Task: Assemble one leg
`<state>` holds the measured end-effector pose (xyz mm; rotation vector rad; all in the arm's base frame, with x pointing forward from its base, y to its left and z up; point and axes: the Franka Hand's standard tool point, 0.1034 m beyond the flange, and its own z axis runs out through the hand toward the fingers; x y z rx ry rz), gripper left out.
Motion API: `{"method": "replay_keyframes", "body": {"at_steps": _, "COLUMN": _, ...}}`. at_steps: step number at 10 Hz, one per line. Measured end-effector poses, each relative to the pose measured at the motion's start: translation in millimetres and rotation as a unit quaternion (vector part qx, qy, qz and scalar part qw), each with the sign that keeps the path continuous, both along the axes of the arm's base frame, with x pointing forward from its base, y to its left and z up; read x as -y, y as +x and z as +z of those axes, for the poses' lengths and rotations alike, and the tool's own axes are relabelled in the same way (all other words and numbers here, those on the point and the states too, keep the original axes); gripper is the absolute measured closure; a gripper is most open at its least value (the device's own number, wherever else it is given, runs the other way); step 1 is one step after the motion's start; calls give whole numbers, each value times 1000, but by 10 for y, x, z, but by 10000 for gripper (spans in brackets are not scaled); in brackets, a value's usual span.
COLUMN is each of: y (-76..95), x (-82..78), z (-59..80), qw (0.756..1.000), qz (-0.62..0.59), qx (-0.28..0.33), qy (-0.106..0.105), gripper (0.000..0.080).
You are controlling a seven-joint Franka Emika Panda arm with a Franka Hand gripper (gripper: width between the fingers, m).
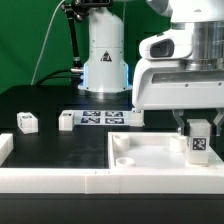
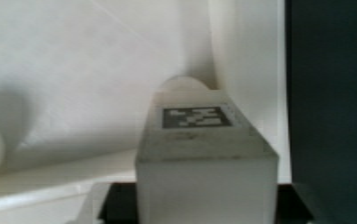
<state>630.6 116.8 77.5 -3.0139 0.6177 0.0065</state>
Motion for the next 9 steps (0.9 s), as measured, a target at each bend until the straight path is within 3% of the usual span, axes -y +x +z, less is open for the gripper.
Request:
{"method": "replay_keyframes", "body": {"at_steps": 2, "y": 1, "x": 14, "z": -6, "qw": 993, "qz": -117, "qx": -6, "qy": 1, "gripper": 509}}
{"method": "replay_keyframes", "body": {"at_steps": 5, "y": -4, "x": 39, "z": -14, "qw": 963, "qz": -269, "qx": -17, "qy": 5, "gripper": 509}}
{"method": "replay_keyframes", "body": {"at_steps": 9, "y": -28, "x": 43, "z": -16, "qw": 874, "qz": -485, "qx": -25, "qy": -1, "gripper": 508}}
